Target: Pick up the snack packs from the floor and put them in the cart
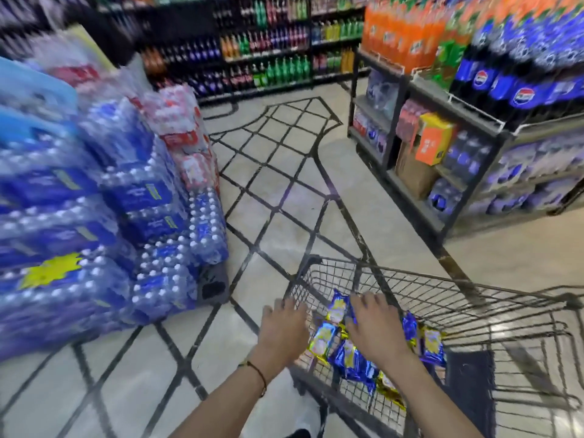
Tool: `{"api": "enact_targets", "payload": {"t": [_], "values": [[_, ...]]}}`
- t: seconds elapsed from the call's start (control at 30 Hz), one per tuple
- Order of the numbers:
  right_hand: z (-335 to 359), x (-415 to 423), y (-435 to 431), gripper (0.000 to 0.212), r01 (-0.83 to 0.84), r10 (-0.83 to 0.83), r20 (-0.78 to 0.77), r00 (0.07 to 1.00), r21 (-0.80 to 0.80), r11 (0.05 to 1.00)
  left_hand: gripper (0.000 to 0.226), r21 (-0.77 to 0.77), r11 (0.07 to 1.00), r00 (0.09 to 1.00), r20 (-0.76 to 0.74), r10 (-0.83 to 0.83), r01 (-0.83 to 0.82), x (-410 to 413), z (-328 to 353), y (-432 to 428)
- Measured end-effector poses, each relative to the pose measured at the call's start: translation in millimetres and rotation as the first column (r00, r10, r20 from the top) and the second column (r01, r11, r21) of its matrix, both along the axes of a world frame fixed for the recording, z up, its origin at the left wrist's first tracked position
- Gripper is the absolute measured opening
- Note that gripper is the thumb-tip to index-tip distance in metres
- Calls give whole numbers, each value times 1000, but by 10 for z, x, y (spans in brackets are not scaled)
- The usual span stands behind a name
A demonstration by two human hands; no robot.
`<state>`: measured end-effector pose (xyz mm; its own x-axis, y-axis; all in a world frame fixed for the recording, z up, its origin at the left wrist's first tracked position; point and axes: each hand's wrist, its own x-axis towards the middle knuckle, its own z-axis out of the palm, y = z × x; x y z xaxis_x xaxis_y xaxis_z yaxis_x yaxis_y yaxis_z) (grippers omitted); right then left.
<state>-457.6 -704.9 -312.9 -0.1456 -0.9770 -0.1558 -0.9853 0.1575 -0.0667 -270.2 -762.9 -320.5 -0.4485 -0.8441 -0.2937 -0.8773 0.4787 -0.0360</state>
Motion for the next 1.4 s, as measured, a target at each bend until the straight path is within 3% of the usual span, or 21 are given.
{"api": "enact_targets", "payload": {"t": [0.13, 0.27, 0.33, 0.5, 0.7, 1.03, 1.23, 1.4], "values": [[117, 465, 66, 44, -172, 173, 39, 984, -26, 985, 37, -86, 982, 984, -70, 164, -170, 573, 186, 428], [222, 1134, 158, 40, -370, 371, 16, 928, -34, 928, 55, -87, 929, 931, -99, 351, -360, 1209, 387, 923], [284, 1523, 214, 38, -462, 463, 10, 886, -40, 886, 41, -106, 883, 889, -104, 447, -456, 1565, 405, 1138], [360, 2521, 444, 42, -699, 700, 31, 713, -38, 714, 39, -90, 769, 771, -157, 617, -633, 2438, 328, 1780], [286, 4155, 975, 40, -865, 866, 48, 499, -36, 500, 34, -106, 565, 573, -225, 788, -818, 3709, 309, 2867], [314, 7110, 2605, 44, -990, 985, 110, 133, -39, 138, 45, -79, 81, 95, -196, 976, -994, 6153, 387, 4993], [234, 8236, 3175, 46, -1000, 992, 127, 7, 1, 7, 42, -22, -96, -89, -215, 973, -995, 7036, 374, 5796], [-26, 9031, 3174, 48, -997, 991, 133, -29, 69, -38, 33, 46, -168, -174, -207, 963, -985, 7680, 72, 5968]]}}
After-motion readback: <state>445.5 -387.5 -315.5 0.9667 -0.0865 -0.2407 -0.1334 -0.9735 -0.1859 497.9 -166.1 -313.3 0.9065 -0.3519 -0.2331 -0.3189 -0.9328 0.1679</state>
